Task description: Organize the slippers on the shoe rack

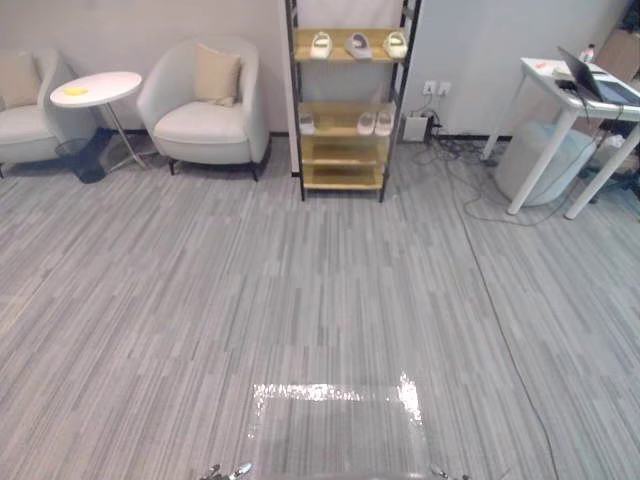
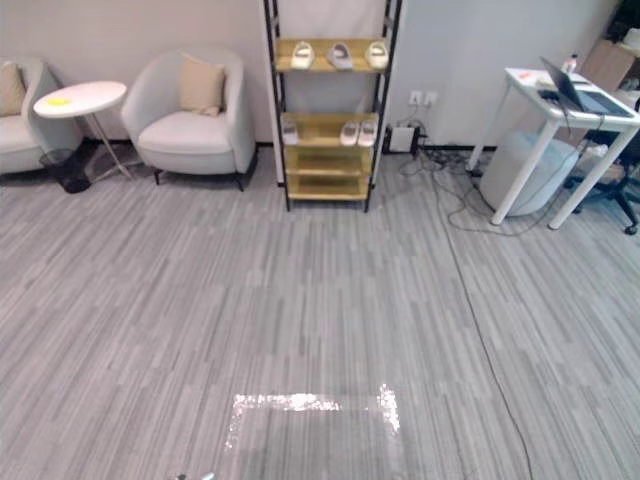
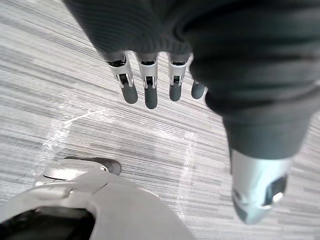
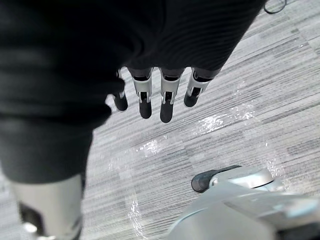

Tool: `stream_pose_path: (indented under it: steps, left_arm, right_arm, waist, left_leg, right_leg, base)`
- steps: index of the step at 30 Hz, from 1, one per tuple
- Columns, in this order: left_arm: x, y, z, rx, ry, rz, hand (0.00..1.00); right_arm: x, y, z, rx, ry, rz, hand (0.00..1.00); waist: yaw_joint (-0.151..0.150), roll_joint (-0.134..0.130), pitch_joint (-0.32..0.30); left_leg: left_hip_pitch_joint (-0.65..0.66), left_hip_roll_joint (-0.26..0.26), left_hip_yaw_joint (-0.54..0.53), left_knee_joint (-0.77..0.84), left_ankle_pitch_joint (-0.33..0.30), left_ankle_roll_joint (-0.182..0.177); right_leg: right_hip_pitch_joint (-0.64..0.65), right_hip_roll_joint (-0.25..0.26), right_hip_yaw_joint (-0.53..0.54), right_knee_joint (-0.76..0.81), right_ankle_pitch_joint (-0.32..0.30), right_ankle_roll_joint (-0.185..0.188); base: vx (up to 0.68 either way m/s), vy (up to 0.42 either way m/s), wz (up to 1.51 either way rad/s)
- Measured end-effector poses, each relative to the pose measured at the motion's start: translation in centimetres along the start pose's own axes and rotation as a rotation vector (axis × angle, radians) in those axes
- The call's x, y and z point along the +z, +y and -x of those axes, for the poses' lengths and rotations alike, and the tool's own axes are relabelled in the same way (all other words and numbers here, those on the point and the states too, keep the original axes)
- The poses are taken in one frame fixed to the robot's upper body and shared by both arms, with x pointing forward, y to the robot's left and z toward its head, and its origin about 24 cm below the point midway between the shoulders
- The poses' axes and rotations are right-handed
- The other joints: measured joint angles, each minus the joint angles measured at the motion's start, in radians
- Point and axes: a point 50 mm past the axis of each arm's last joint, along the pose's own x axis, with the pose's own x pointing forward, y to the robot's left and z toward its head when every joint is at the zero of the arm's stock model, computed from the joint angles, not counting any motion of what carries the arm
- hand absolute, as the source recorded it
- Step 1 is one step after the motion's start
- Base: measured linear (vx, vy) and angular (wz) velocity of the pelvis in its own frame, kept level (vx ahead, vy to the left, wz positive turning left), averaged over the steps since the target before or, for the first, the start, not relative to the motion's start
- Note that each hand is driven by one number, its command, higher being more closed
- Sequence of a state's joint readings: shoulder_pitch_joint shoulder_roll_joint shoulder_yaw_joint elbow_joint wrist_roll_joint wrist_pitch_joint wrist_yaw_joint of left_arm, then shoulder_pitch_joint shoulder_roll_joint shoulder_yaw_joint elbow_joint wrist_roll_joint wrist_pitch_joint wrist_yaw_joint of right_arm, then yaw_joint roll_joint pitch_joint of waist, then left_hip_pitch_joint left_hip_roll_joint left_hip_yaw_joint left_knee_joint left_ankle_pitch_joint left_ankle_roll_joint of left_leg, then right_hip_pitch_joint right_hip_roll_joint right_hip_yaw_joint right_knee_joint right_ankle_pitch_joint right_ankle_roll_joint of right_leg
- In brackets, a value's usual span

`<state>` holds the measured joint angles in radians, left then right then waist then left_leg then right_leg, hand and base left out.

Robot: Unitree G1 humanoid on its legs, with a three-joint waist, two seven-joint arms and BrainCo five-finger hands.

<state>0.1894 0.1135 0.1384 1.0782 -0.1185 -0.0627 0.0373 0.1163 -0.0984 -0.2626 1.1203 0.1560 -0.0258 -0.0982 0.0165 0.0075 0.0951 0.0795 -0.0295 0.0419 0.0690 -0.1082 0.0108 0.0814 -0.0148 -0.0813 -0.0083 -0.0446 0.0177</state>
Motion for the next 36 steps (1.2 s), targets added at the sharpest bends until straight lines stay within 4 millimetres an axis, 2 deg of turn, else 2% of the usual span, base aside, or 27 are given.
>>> stream_pose_path:
  steps: [7, 11, 14, 29, 30, 32, 33, 34, 36]
  left_arm:
    - [0.2, -0.2, -0.1, -0.003, 0.002, -0.004, 0.00]
    - [0.6, -0.2, -0.2, -0.006, -0.008, -0.011, 0.00]
    - [0.7, -0.4, -0.3, -0.010, -0.011, -0.017, 0.00]
    - [0.9, -0.5, -0.3, -0.017, -0.015, -0.032, 0.00]
    - [0.9, -0.5, -0.3, -0.017, -0.017, -0.032, 0.00]
    - [1.6, -0.8, -0.4, -0.023, -0.034, -0.031, 0.00]
    - [1.7, -0.9, -0.5, -0.025, -0.037, -0.028, 0.00]
    - [1.9, -1.0, -0.5, -0.028, -0.042, -0.024, 0.00]
    - [2.7, -0.8, -0.5, -0.019, -0.073, -0.010, 0.00]
  right_arm:
    - [0.9, 0.5, -0.2, 0.010, -0.022, 0.000, 0.00]
    - [2.0, 1.5, -0.3, 0.035, -0.052, 0.023, 0.00]
    - [2.1, 2.3, -0.2, 0.051, -0.054, 0.019, 0.00]
    - [2.3, 2.5, -0.3, 0.057, -0.060, 0.024, 0.00]
    - [2.3, 2.5, -0.3, 0.057, -0.059, 0.023, 0.00]
    - [2.9, 2.7, -0.3, 0.061, -0.075, 0.019, 0.00]
    - [3.0, 2.7, -0.3, 0.061, -0.079, 0.019, 0.00]
    - [3.1, 2.8, -0.3, 0.063, -0.088, 0.013, 0.00]
    - [3.2, 3.0, -0.2, 0.065, -0.091, 0.004, 0.00]
  waist:
    - [0.017, 0.000, 0.004]
    - [0.020, -0.003, 0.021]
    - [0.023, -0.001, 0.022]
    - [0.025, 0.005, 0.028]
    - [0.025, 0.005, 0.028]
    - [0.026, 0.012, 0.055]
    - [0.027, 0.016, 0.060]
    - [0.033, 0.022, 0.070]
    - [0.040, 0.012, 0.082]
  left_leg:
    - [0.030, 0.001, -0.014, -0.052, 0.009, -0.008]
    - [0.045, 0.000, -0.015, -0.061, 0.009, -0.008]
    - [0.045, -0.002, -0.014, -0.064, 0.009, -0.008]
    - [0.039, 0.004, -0.004, -0.064, 0.005, -0.013]
    - [0.027, 0.007, 0.000, -0.048, -0.006, -0.019]
    - [-0.045, 0.032, 0.007, 0.112, -0.093, -0.032]
    - [-0.062, 0.043, 0.009, 0.157, -0.118, -0.038]
    - [-0.106, 0.074, 0.028, 0.270, -0.161, -0.062]
    - [-0.208, 0.101, 0.069, 0.506, -0.154, -0.077]
  right_leg:
    - [0.037, 0.006, -0.020, -0.052, 0.013, 0.003]
    - [0.052, 0.006, -0.025, -0.060, 0.013, 0.004]
    - [0.053, 0.005, -0.025, -0.065, 0.014, 0.006]
    - [0.046, 0.010, -0.019, -0.068, 0.014, 0.002]
    - [0.041, 0.012, -0.020, -0.065, 0.011, -0.001]
    - [0.031, 0.029, -0.021, -0.025, -0.021, -0.013]
    - [0.026, 0.035, -0.021, -0.013, -0.036, -0.016]
    - [0.017, 0.052, -0.018, 0.004, -0.063, -0.029]
    - [0.019, 0.054, -0.010, 0.028, -0.088, -0.040]
  base:
    - [0.06, -0.019, 0.05]
    - [0.02, -0.003, 0.01]
    - [0.00, 0.000, 0.00]
    - [-0.01, -0.004, -0.01]
    - [0.03, -0.020, -0.01]
    - [0.03, -0.033, -0.04]
    - [0.00, -0.039, -0.13]
    - [0.01, -0.030, -0.10]
    - [0.04, -0.049, -0.14]
